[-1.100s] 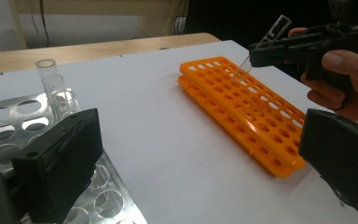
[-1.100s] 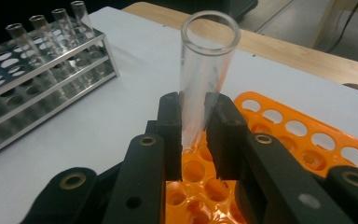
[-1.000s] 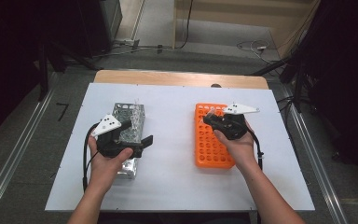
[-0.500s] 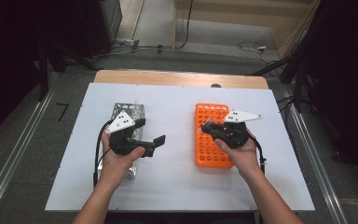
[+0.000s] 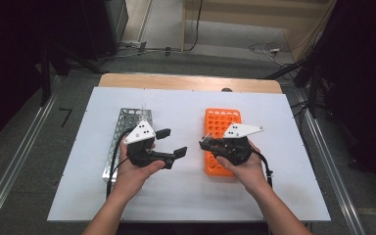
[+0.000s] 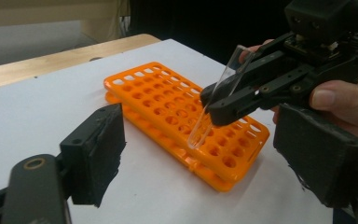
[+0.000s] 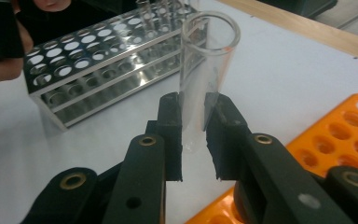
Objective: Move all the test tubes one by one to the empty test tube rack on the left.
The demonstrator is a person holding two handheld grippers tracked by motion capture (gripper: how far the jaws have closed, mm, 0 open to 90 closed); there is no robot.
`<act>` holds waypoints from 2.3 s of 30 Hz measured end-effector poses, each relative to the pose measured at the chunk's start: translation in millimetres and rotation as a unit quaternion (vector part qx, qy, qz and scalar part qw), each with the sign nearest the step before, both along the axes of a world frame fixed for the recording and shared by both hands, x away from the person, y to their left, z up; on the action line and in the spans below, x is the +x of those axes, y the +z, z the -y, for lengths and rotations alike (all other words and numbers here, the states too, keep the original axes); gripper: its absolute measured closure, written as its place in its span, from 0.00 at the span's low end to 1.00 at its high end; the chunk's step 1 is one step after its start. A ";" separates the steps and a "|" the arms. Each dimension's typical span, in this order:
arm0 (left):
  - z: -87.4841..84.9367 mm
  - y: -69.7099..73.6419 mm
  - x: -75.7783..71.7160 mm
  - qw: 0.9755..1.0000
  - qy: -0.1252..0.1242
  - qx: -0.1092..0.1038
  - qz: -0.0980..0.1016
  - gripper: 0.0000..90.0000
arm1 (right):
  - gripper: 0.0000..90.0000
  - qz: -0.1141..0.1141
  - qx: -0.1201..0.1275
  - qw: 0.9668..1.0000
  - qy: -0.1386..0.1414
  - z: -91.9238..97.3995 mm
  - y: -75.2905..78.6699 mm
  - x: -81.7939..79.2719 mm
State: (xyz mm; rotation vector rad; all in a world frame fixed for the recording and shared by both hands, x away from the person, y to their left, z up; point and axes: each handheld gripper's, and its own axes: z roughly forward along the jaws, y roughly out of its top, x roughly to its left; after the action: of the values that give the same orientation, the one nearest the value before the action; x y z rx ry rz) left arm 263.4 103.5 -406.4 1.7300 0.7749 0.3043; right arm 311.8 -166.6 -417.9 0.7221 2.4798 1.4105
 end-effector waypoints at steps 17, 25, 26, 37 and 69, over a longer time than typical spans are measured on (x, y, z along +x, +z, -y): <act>23.3 -2.3 -6.2 0.999 -0.042 0.007 0.014 0.63 | 0.82 -0.005 -0.012 0.998 0.064 -26.6 -1.4 -20.3; 28.8 -3.9 -7.3 0.998 -0.055 0.014 0.017 0.77 | 0.82 -0.013 -0.010 0.997 0.079 -30.9 -2.3 -23.1; 28.9 -3.8 -7.5 0.998 -0.055 0.015 0.018 0.78 | 0.82 -0.015 -0.010 0.997 0.080 -30.9 -2.2 -23.2; 29.0 -3.2 -10.0 0.998 -0.052 0.026 0.037 0.82 | 0.82 -0.026 -0.004 0.996 0.090 -30.4 -1.5 -22.8; -35.5 12.7 4.7 0.997 0.055 -0.002 0.062 0.85 | 0.00 -0.014 0.051 0.997 0.059 27.1 3.2 -11.1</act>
State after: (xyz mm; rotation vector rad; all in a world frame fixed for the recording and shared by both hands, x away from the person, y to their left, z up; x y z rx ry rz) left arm 268.1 139.1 -393.7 1.6501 0.7804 0.4809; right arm 300.8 -193.8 -414.7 0.6261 2.5246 1.5900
